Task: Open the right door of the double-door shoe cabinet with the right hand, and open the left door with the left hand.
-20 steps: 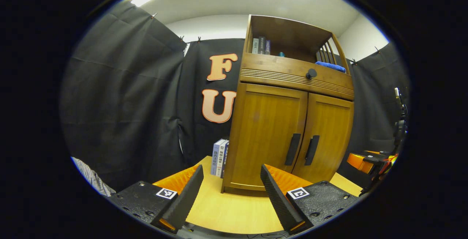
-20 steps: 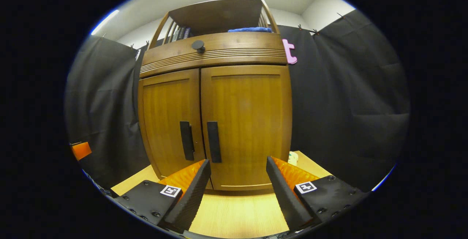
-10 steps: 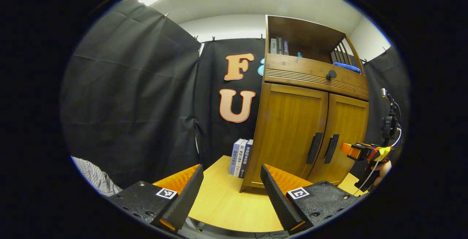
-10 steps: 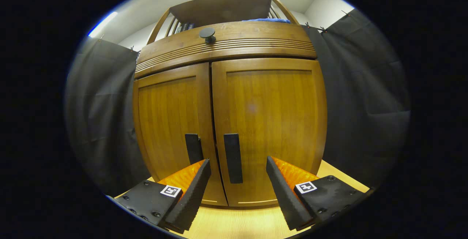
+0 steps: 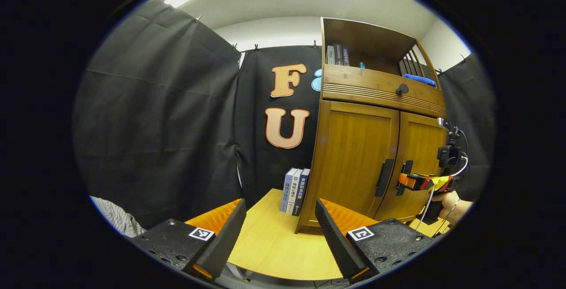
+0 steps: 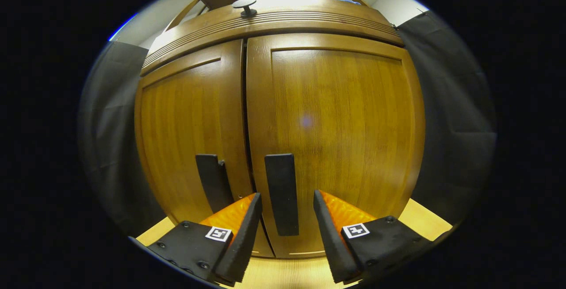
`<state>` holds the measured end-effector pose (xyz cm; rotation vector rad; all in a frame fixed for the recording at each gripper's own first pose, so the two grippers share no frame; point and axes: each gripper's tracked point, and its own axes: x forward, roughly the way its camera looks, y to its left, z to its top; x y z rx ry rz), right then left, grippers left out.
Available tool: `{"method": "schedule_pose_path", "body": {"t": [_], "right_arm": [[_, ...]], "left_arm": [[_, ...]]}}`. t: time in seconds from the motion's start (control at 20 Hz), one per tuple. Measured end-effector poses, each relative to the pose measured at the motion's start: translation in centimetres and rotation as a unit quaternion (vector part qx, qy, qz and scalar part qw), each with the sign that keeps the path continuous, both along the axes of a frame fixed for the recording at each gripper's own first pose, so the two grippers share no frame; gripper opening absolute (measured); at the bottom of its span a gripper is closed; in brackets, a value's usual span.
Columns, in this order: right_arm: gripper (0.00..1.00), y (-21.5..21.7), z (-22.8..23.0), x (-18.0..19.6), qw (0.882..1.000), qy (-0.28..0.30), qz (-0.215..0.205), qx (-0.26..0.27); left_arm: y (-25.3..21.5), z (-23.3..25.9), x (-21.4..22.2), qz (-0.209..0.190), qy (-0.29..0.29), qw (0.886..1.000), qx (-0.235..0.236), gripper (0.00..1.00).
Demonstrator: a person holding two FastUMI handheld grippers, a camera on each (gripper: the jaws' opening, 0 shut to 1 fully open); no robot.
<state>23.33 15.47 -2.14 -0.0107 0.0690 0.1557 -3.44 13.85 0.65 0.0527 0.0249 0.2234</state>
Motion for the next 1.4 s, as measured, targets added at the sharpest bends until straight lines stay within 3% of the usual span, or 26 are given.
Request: {"method": "schedule_pose_path", "body": {"t": [0.05,0.1,0.3,0.35,0.45,0.55,0.65,0.7,1.1,1.15,1.2,1.3,1.4], "right_arm": [[0.68,0.0,-0.2,0.4,1.0,0.002,0.0,-0.003],[0.75,0.3,-0.3,0.9,1.0,0.003,0.003,-0.004],[0.41,0.6,-0.9,1.5,1.0,0.013,-0.003,-0.009],[0.47,0.7,-0.8,1.5,1.0,0.009,-0.006,-0.008],[0.34,0.7,-0.9,1.4,1.0,0.011,-0.006,-0.013],[0.36,0.6,-1.0,1.4,1.0,0.011,0.0,-0.016],[0.33,0.4,-0.9,0.6,1.0,0.007,0.005,-0.014],[0.24,0.3,-0.7,0.3,1.0,0.005,0.008,-0.015],[0.24,-2.2,-1.0,-5.3,1.0,0.023,0.015,-0.01],[0.24,-2.8,-0.9,-6.2,1.0,0.025,0.013,-0.009],[0.28,-3.5,-1.0,-7.2,1.0,0.026,0.012,-0.005],[0.24,-4.4,-1.0,-8.4,1.0,0.028,0.01,0.002],[0.28,-5.6,-0.9,-9.7,0.999,0.03,0.007,0.007]], "left_arm": [[0.1,-0.1,0.0,0.001,0.002,1.0,0.0,0.92],[0.3,-0.3,-0.1,0.002,0.005,1.0,0.0,0.95],[0.9,-0.5,-0.4,0.005,0.012,1.0,0.001,0.92],[1.0,-0.5,-0.5,0.007,0.013,1.0,0.003,0.95],[1.3,-0.7,-0.8,0.011,0.016,1.0,0.004,0.95],[1.6,-0.9,-1.0,0.014,0.018,1.0,-0.002,0.92],[1.4,-1.1,-1.1,0.013,0.022,1.0,-0.007,0.95],[1.3,-1.1,-1.2,0.012,0.023,1.0,-0.007,0.93],[-0.4,-1.0,-0.9,-0.001,0.016,1.0,-0.005,0.92],[-0.7,-0.9,-1.0,-0.002,0.014,1.0,-0.006,0.95],[-0.9,-0.8,-0.9,-0.004,0.012,1.0,-0.006,0.95],[-1.6,-0.9,-0.9,-0.008,0.011,1.0,-0.007,0.92],[-2.4,-1.1,-0.3,-0.015,0.013,1.0,-0.008,0.92]]}}
